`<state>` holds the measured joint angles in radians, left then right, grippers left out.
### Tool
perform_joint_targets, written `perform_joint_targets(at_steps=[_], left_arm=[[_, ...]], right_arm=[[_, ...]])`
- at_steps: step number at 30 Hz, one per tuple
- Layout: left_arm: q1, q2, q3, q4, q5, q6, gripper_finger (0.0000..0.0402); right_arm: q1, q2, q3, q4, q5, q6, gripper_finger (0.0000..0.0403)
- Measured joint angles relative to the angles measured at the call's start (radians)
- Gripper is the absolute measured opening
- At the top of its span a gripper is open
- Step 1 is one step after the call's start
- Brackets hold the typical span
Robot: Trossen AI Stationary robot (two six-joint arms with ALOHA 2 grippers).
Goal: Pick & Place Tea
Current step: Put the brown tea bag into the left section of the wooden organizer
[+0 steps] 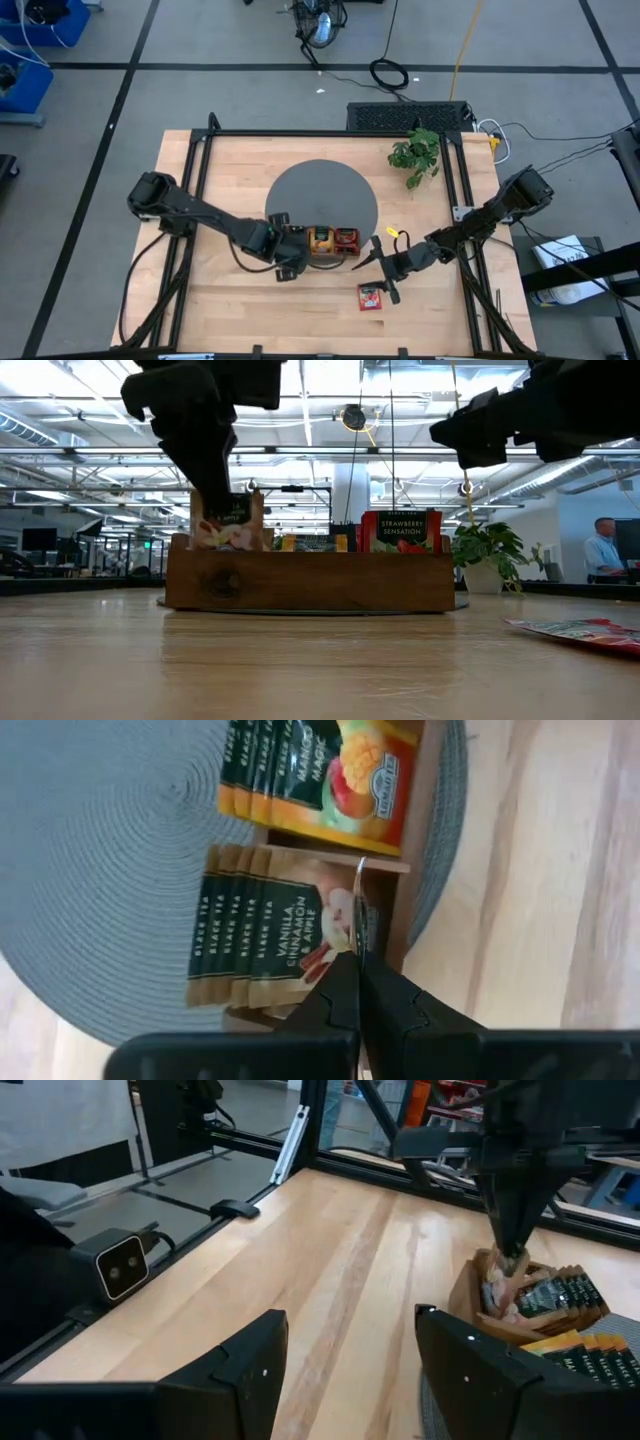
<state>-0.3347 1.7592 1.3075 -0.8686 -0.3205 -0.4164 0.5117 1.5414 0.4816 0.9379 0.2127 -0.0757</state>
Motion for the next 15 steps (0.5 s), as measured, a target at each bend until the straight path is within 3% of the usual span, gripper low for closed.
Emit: perform_joint_targets(at_steps=[12,15], left_arm=[[0.045,0.0,-0.08,0.055,0.048,0.048,0.0005],[0.046,0.0,-0.076,0.057,0.047,0.049,0.002]], right_arm=[[0.0,0.0,0.0,-0.001,-0.003,0.0,0.0208],[0.0,0.0,0.0,-0.001,-0.003,0.0,0.0208]])
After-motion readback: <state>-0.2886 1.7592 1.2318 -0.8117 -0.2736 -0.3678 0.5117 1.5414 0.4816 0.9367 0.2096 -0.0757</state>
